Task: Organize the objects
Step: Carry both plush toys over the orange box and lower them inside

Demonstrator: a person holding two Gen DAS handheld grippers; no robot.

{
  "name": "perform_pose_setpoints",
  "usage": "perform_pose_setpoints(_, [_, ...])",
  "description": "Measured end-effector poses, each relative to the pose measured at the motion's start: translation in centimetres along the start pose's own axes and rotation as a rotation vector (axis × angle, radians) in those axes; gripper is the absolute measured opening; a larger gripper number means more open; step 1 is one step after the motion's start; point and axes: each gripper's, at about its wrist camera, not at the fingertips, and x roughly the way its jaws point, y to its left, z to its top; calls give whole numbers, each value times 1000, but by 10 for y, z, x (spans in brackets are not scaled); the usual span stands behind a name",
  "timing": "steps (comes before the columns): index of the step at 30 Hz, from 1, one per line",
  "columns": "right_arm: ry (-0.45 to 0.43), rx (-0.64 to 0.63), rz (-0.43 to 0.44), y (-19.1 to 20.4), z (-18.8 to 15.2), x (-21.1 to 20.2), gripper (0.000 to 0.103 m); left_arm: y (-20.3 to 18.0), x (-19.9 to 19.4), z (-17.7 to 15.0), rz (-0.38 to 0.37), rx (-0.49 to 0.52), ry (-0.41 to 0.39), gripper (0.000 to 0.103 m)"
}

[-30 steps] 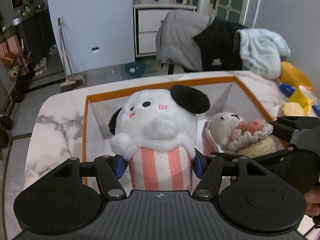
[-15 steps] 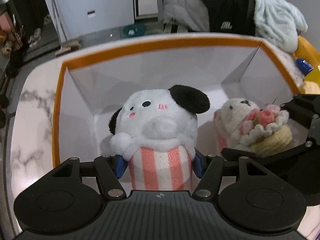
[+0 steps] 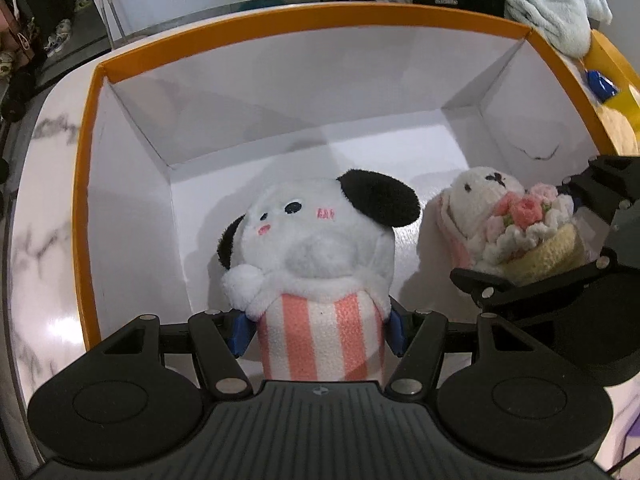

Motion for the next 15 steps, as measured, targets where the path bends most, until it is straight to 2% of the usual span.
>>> perform_pose_setpoints(8, [29, -31, -5, 24, -29, -11, 76, -9, -6, -35, 28, 47, 35, 73])
perform_pose_setpoints(15, [53, -46, -22, 34, -39, -12, 76, -11, -4, -42, 56, 81, 77, 73])
